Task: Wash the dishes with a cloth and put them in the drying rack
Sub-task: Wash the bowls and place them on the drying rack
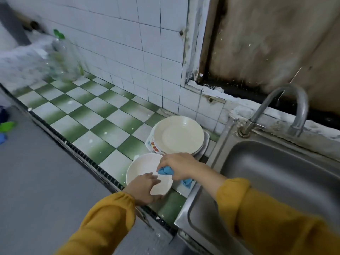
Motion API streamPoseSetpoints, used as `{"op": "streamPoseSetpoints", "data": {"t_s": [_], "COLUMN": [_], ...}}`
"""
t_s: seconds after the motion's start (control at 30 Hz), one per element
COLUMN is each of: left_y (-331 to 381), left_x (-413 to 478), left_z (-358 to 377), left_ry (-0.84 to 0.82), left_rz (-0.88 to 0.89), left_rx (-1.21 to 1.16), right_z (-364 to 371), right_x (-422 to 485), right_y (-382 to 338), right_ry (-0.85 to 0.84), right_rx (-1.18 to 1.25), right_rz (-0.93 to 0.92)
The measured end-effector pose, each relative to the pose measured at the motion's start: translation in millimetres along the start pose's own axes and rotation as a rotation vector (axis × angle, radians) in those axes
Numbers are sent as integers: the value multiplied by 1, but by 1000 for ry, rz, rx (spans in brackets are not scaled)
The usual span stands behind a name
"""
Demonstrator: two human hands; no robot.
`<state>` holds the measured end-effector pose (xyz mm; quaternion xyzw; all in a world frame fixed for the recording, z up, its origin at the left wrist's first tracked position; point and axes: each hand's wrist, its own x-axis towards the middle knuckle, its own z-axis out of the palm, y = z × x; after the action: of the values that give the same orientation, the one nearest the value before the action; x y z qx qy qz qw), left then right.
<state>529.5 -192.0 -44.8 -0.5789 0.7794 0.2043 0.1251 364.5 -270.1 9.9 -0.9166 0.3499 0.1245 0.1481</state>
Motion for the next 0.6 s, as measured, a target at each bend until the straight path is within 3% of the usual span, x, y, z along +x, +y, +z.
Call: {"op": "streamPoseSetpoints", "data": {"t_s": [0.2, 0.3, 0.4, 0.6], "left_y": [-21, -27, -36, -41], "left_x": [-8, -6, -2, 1], "left_z": [14, 14, 19, 30], "left_ry": [215, 208, 184, 296], "left_rz": [-166, -247, -219, -148], "left_rx": [-35, -157, -215, -244], "right_z": [10, 7, 12, 26], "right_x": [21, 29, 36, 43], "right_y": [0, -3, -7, -10], "right_ry": [-137, -190, -187, -177], "right_rx": [21, 40, 5, -83], "right_rz": [82, 55, 31, 19]}}
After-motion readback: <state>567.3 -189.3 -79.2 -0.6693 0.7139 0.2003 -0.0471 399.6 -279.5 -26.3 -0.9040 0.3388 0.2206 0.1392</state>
